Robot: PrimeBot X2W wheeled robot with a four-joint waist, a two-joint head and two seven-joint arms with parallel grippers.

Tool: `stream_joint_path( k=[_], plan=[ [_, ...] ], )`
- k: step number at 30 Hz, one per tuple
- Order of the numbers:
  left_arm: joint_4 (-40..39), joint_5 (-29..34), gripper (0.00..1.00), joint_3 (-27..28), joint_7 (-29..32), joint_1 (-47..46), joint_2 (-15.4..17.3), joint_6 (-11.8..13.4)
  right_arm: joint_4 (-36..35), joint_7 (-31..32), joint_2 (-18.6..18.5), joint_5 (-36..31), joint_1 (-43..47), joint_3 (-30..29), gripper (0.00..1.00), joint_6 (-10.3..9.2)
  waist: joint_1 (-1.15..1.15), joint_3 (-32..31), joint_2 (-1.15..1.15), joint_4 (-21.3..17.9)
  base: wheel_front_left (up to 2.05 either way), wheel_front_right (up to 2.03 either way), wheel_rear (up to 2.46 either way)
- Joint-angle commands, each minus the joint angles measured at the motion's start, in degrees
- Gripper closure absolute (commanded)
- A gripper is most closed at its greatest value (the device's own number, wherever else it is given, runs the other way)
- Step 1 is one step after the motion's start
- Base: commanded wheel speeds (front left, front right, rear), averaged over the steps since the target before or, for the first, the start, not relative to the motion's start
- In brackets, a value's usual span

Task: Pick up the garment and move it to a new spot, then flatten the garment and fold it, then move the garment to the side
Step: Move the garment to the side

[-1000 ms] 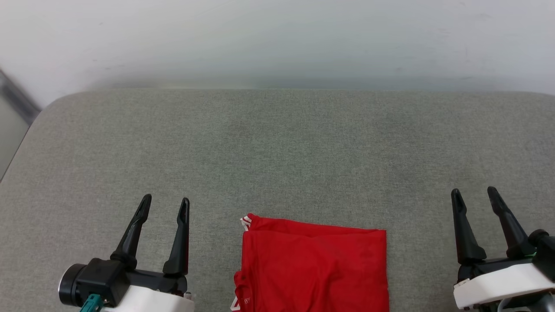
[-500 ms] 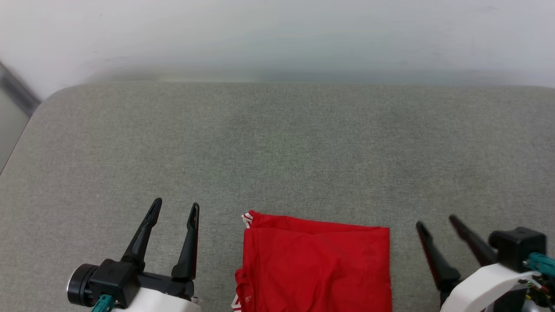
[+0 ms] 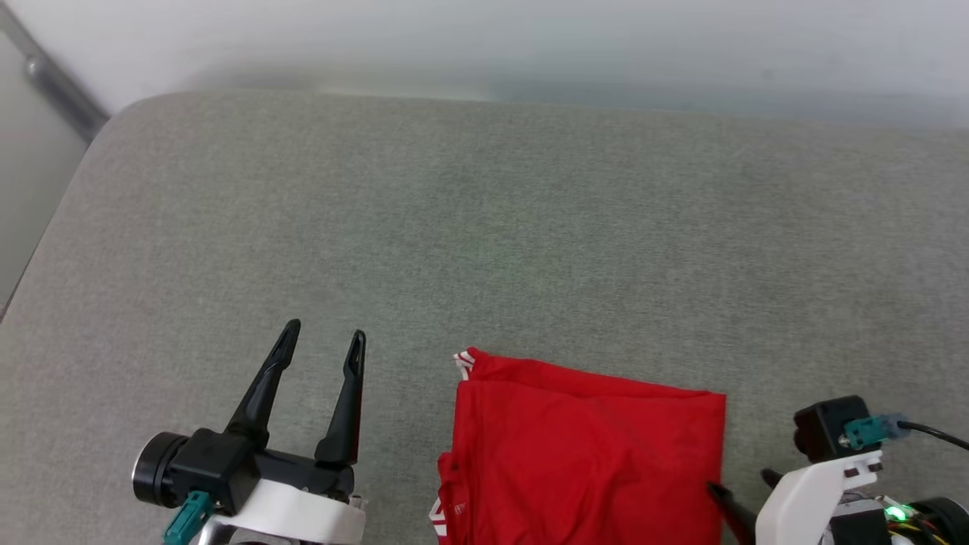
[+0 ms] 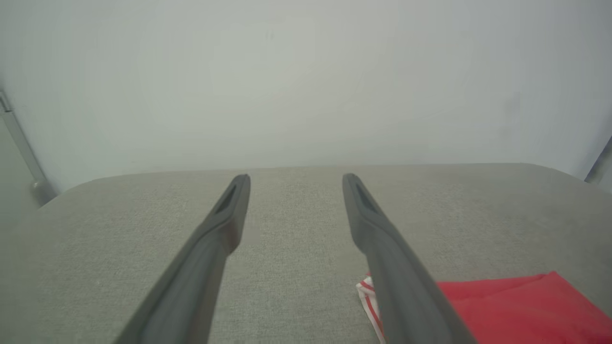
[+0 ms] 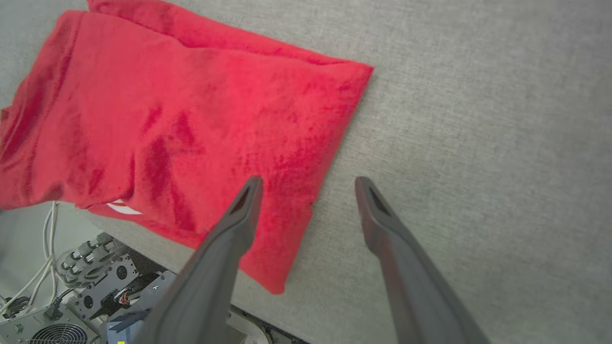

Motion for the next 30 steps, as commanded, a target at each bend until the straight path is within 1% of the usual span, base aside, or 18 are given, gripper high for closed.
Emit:
stream_joint_path(
  k=[1, 5, 10, 17, 18, 19, 20, 21, 25, 28, 29, 30],
  plan=[
    [0.12, -0.25, 0.00, -0.02, -0.25, -0.85, -0.03, -0.08, 0.82, 0.84, 0.34, -1.42, -0.82, -1.03, 0.00, -0.03, 0.00, 1.16, 0.00, 1.42, 0.00, 0.00, 0.00],
    [0.29, -0.37, 0.00, -0.42, -0.25, -1.33, -0.49, -0.08, 4.23, 2.16, 1.54, -2.08, -1.73, -2.26, 0.00, -0.03, 0.00, 2.49, 0.00, 3.24, 0.00, 0.00, 0.00],
    [0.58, -0.69, 0.00, -0.68, -0.25, -2.03, -0.68, -0.08, 8.86, 1.33, 1.90, -2.12, -2.96, -2.19, 0.00, -0.03, 0.00, 3.95, 0.00, 5.12, 0.00, 0.00, 0.00],
    [1.00, -0.77, 0.00, -1.55, -0.25, -2.67, -1.09, -0.09, 15.64, 0.49, 2.21, -4.14, -4.10, 2.44, 0.00, 0.00, 0.00, 5.20, 0.00, 6.27, 0.00, 0.00, 0.00],
    [1.15, -0.81, 0.00, -1.90, -0.25, -2.79, -1.06, -0.09, 16.65, 0.47, 2.26, -4.26, -4.24, 2.93, 0.07, 0.06, 0.00, 5.26, 0.00, 6.32, 0.00, 0.00, 0.00],
    [1.29, -1.11, 0.00, -2.18, -0.25, -2.90, -1.11, -0.09, 17.65, 0.44, 2.30, -4.21, -4.55, 3.52, 0.62, 0.07, 0.00, 5.31, 0.00, 6.33, 0.00, 0.00, 0.00],
    [1.25, -1.88, 0.00, -2.36, -0.25, -3.03, -1.37, -0.09, 18.42, 0.11, 2.33, -4.09, -4.88, 3.60, 0.92, 0.06, 0.00, 5.33, 0.00, 6.29, 0.00, 0.00, 0.00],
    [1.20, -2.60, 0.00, -2.40, -0.25, -3.19, -1.57, -0.09, 18.97, 0.05, 2.34, -4.98, -5.21, 4.16, 1.00, 0.06, 0.00, 5.32, 0.00, 6.24, 0.00, 0.00, 0.00],
    [1.79, -1.43, 0.00, -3.56, -0.25, -3.30, -0.69, -0.09, 19.32, -1.26, 1.53, -7.12, -7.59, 5.52, 1.00, -0.03, 0.00, 4.97, 0.00, 5.27, 0.00, 0.00, 0.00],
    [1.85, -1.81, 0.00, -3.47, -0.25, -2.72, -0.83, -0.09, 18.46, -2.62, -1.52, -9.22, -10.24, 8.12, 1.00, -0.05, 0.00, 4.38, 0.00, 3.62, 0.00, 0.00, 0.00],
    [1.94, -0.84, 0.00, -3.92, -0.25, -2.63, -0.08, -0.09, 18.01, -3.10, -3.04, -9.86, -11.28, 9.24, 1.00, -0.07, 0.00, 4.13, 0.00, 2.96, 0.00, 0.00, 0.00],
    [2.19, 0.20, 0.00, -4.84, -0.25, -2.41, 0.34, -0.09, 16.26, -4.51, -8.57, -11.59, -14.31, 13.62, 1.00, -0.08, 0.00, 3.37, 0.00, 0.52, 0.00, 0.00, 0.00]
  ],
)
